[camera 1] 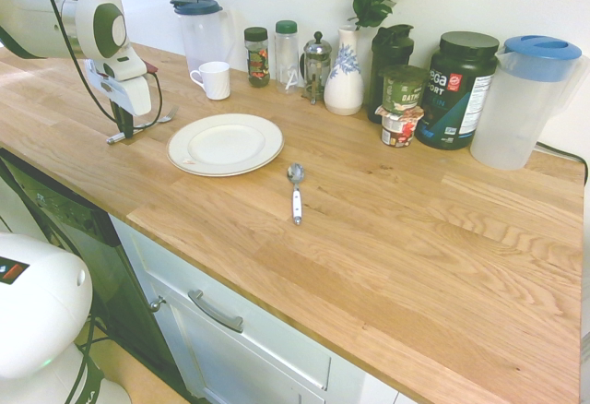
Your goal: Put the fork into the plate
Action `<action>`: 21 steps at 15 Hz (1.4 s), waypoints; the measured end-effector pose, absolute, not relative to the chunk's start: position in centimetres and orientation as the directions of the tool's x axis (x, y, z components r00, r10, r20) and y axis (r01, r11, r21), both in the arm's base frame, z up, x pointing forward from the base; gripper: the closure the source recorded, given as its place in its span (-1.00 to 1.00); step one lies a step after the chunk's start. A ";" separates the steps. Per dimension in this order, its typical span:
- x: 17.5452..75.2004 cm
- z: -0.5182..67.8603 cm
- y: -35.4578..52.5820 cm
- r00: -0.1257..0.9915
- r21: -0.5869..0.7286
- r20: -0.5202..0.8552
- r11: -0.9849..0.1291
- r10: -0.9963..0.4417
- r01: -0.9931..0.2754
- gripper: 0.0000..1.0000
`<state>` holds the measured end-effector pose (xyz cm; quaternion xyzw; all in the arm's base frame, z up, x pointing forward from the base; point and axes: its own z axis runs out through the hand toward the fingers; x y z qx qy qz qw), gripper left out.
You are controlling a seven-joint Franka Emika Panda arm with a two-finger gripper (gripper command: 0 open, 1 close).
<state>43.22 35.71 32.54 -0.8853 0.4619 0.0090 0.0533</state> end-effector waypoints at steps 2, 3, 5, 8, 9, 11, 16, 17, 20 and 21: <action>44.1 33.2 35.3 0.569 -0.102 -0.056 -0.562 -0.820 -0.821 1.00; 44.8 33.8 35.1 0.565 -0.111 -0.054 -0.557 -0.823 -0.823 1.00; 46.0 35.2 34.2 0.560 -0.126 -0.045 -0.551 -0.827 -0.825 1.00; 47.3 37.6 31.9 0.552 -0.142 -0.021 -0.544 -0.833 -0.827 1.00; 47.7 38.3 30.8 0.546 -0.145 -0.013 -0.538 -0.838 -0.830 1.00; 48.1 39.5 28.0 0.530 -0.151 0.004 -0.525 -0.848 -0.838 1.00; 46.1 39.1 20.9 0.483 -0.127 0.012 -0.481 -0.875 -0.868 1.00; 45.6 38.7 20.1 0.478 -0.122 0.007 -0.475 -0.879 -0.872 1.00; 44.6 37.1 18.2 0.461 -0.112 -0.005 -0.458 -0.887 -0.882 1.00; 44.5 36.7 17.7 0.454 -0.111 -0.007 -0.451 -0.891 -0.886 1.00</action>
